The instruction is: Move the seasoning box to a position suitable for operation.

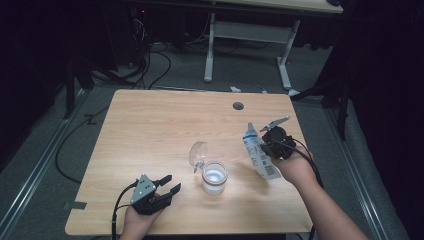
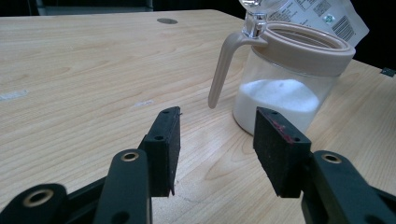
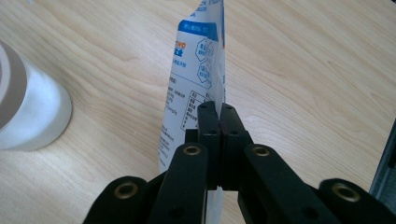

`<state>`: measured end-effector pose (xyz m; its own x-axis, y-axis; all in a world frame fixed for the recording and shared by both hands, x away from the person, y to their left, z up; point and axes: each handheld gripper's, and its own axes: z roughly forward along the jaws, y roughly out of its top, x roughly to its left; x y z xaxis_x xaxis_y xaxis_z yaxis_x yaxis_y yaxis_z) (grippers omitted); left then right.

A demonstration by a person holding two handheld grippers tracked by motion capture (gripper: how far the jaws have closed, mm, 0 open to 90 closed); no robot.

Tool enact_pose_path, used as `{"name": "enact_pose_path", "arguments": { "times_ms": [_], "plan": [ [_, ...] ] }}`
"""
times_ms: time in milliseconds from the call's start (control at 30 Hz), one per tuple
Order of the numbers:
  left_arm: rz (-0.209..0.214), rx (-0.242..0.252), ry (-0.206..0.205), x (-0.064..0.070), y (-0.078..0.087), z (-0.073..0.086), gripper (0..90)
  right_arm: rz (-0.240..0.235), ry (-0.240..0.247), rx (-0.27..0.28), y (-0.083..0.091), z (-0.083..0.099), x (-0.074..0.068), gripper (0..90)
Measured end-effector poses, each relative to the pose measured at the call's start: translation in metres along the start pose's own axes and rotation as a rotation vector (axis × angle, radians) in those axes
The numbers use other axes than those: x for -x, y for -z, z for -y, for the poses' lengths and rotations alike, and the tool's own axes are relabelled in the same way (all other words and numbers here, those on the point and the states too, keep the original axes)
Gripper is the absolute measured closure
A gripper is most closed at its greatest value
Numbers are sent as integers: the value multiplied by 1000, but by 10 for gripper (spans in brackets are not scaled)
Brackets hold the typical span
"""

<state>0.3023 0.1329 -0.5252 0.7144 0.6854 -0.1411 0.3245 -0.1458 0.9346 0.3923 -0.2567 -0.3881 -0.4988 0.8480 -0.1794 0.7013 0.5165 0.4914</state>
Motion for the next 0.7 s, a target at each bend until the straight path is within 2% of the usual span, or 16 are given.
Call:
{"name": "enact_pose_path", "arguments": {
  "times_ms": [333,633,700],
  "plan": [
    [-20,-13,-7,-2,0,0,518,9,-37,112,2,19,0,900],
    [-30,-30,-6,-5,0,1,523,12,-87,180,3,31,1,900],
    [-30,-34,-2,-6,0,1,523,21,-84,188,3,35,1,900]
  ]
}}
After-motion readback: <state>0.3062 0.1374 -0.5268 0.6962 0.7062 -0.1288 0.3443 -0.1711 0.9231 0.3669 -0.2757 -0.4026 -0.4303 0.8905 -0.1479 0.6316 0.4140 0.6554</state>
